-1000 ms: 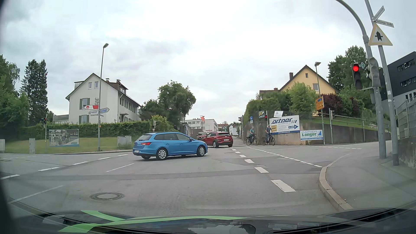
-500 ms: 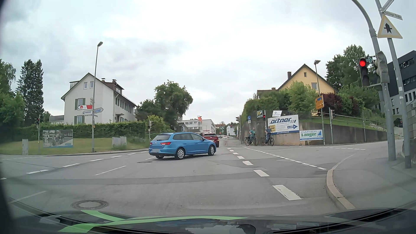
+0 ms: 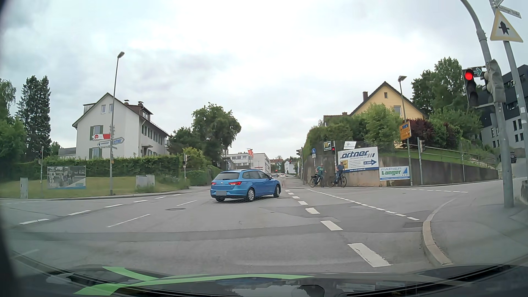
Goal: Follow the waypoints while adhering to traffic rules and regulations
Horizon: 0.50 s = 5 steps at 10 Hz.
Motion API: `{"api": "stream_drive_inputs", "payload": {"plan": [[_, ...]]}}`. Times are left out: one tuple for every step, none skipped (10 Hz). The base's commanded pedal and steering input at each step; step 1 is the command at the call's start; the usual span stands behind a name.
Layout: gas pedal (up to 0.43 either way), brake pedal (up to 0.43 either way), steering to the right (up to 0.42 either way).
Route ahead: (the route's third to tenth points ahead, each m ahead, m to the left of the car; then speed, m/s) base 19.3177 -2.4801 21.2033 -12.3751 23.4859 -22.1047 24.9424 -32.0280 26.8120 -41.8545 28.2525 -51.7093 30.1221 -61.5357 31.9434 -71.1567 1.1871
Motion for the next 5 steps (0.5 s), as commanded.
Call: {"api": "stream_drive_inputs", "payload": {"plan": [[0.118,0.0,0.06],[0.11,0.0,0.061],[0.11,0.0,0.061],[0.11,0.0,0.062],[0.11,0.0,0.062]]}}
